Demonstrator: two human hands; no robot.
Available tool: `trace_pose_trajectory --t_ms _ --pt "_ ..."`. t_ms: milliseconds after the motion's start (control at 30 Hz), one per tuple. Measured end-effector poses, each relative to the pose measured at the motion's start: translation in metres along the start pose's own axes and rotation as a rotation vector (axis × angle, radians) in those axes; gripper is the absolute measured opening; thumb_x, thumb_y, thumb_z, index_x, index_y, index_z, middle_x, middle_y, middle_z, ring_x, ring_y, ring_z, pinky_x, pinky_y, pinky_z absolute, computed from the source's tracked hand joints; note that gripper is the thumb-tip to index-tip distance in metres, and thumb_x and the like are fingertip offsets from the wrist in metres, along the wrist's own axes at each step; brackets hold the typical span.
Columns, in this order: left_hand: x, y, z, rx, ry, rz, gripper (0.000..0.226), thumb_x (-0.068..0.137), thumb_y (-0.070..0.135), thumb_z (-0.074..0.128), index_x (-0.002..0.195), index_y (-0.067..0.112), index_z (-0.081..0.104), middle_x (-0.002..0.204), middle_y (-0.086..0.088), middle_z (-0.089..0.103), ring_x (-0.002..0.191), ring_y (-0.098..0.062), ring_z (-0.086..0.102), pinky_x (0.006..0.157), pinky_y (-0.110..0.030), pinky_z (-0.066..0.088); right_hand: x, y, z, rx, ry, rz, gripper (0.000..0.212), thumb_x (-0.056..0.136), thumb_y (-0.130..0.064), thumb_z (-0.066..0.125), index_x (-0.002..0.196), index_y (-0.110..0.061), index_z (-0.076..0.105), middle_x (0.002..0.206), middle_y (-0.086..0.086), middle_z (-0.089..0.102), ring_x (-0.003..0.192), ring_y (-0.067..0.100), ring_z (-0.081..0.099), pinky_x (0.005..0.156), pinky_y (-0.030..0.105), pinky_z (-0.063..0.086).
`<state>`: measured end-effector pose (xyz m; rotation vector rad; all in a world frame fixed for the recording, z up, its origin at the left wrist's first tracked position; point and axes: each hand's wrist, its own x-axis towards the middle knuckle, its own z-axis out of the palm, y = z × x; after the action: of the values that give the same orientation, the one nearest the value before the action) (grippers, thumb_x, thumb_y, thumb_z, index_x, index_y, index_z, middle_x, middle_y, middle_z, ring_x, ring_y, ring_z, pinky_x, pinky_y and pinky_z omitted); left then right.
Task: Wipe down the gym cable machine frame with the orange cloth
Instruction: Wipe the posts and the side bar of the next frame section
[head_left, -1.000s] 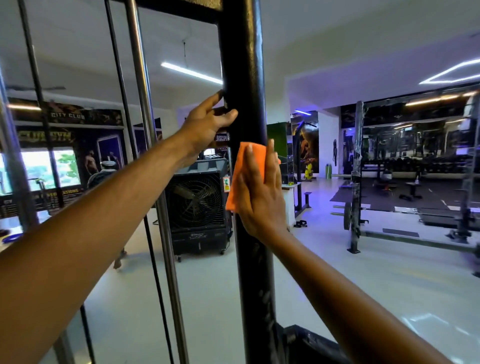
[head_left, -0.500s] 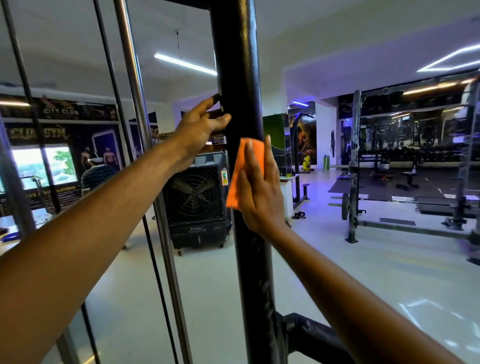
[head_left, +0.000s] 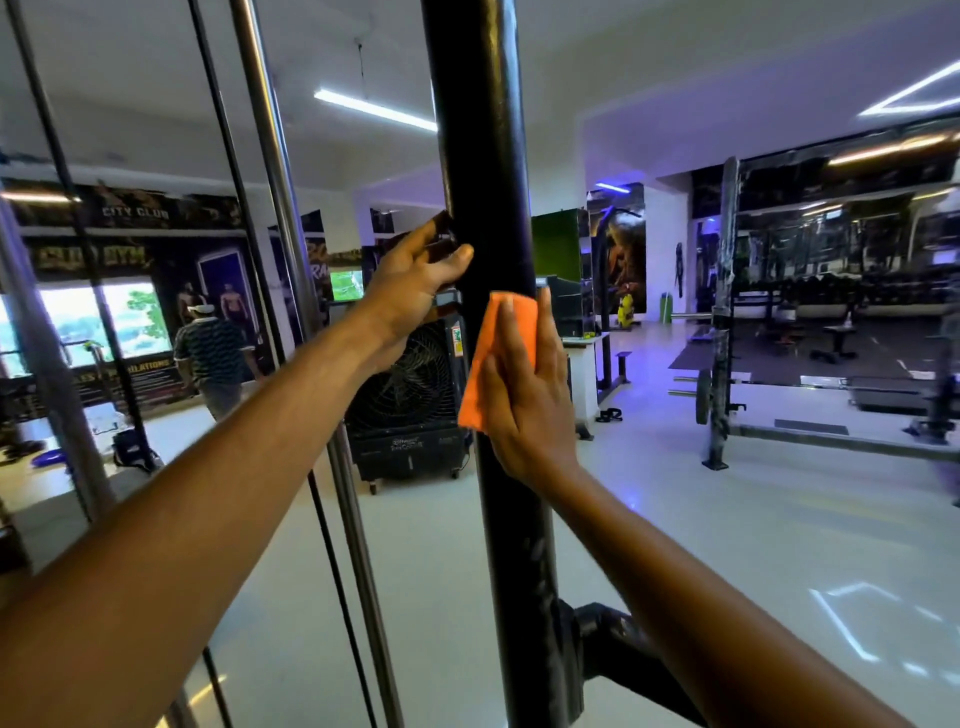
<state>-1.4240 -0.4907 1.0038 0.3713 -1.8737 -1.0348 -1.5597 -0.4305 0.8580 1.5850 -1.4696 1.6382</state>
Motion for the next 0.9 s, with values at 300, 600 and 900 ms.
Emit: trace_pose_trajectory --t_ms 300,600,900 --pt "-0.03 -0.036 0.01 -0.034 0.005 -0.088 0.039 0.106 0.029 0.067 0.144 0.034 0.063 0.135 0.012 0.072 0.125 -0.009 0.068 0.109 -0.049 0.054 -0.098 0.03 0.013 -0.056 -0.078 0.025 0.071 0.114 -0.036 0.053 0.175 -0.032 0.015 0.182 -0.005 -0.015 0.169 0.028 0.001 0.125 0.066 0.034" --pt "-0.043 -0.048 0.008 -0.039 0.017 -0.117 0.036 0.105 0.029 0.068 0.14 0.037 0.065 0.137 0.008 0.071 0.13 -0.018 0.066 0.11 -0.051 0.053 -0.026 0.003 0.012 -0.089 0.025 -0.019 0.065 0.116 -0.04 0.048 0.174 -0.027 0.021 0.183 0.004 -0.008 0.169 0.033 0.003 0.131 0.057 0.025" --pt "-0.068 -0.076 0.023 -0.022 0.015 -0.175 0.032 0.108 0.026 0.064 0.131 0.049 0.061 0.129 0.022 0.073 0.118 0.002 0.069 0.097 -0.033 0.055 -0.112 0.033 0.024 -0.06 -0.048 0.068 0.067 0.116 -0.037 0.048 0.174 -0.026 0.018 0.182 0.005 -0.01 0.169 0.031 0.006 0.129 0.061 0.028"
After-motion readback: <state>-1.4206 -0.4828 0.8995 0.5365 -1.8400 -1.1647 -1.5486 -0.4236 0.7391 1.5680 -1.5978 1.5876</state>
